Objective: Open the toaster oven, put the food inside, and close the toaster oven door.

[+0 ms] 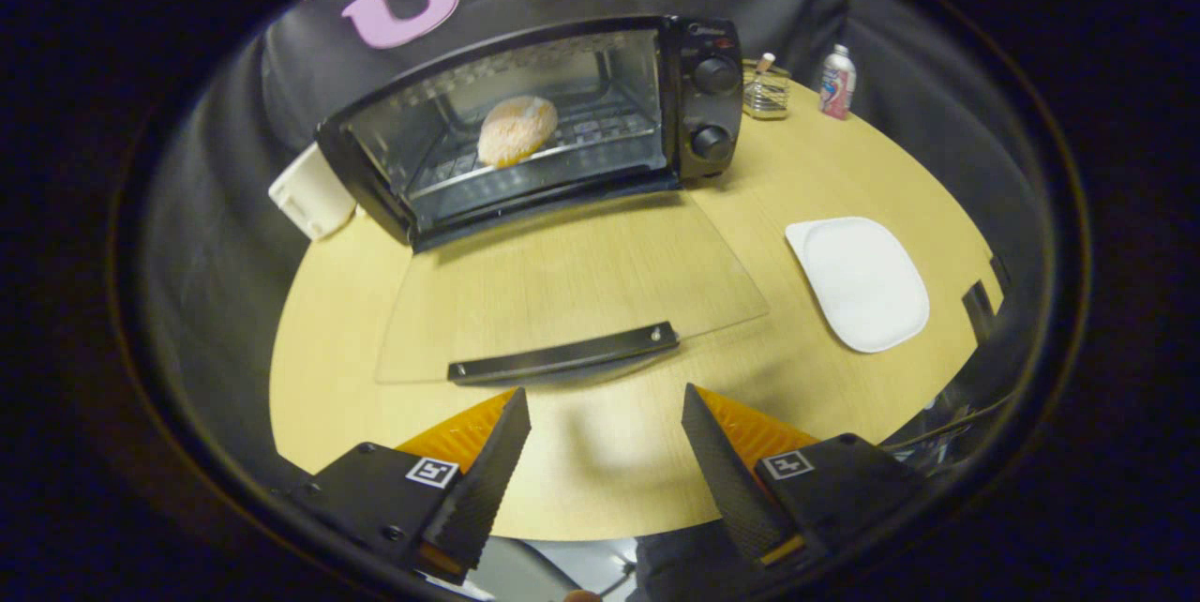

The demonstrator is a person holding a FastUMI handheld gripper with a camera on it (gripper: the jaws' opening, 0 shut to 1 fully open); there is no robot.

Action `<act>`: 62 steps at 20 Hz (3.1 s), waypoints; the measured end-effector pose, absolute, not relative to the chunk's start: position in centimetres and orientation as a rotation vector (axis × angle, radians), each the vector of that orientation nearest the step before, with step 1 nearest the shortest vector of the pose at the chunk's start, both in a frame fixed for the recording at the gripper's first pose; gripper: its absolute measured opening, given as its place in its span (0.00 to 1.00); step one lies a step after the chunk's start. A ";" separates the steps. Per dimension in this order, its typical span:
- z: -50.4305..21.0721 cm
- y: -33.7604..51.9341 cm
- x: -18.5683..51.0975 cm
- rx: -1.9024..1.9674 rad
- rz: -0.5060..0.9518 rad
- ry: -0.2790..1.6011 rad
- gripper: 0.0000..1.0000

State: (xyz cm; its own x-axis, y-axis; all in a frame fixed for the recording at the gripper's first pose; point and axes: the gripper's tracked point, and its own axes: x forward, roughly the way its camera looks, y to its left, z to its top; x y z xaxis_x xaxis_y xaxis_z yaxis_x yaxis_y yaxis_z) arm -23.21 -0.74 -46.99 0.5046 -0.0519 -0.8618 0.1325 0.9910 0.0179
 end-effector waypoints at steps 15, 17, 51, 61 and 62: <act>-49.8 1.2 -21.1 -0.024 -0.008 1.038 0.99; -49.4 1.2 -21.0 -0.058 0.011 1.041 1.00; -25.1 3.4 -3.7 0.109 0.026 0.443 0.99; -6.3 1.9 1.5 0.059 0.017 0.141 0.99; -4.9 1.9 1.9 0.055 0.021 0.123 0.99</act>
State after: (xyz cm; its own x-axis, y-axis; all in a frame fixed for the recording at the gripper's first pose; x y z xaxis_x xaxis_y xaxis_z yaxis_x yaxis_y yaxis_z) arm 1.91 1.89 -4.87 0.9923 0.0248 -0.1216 -0.0180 0.9982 0.0566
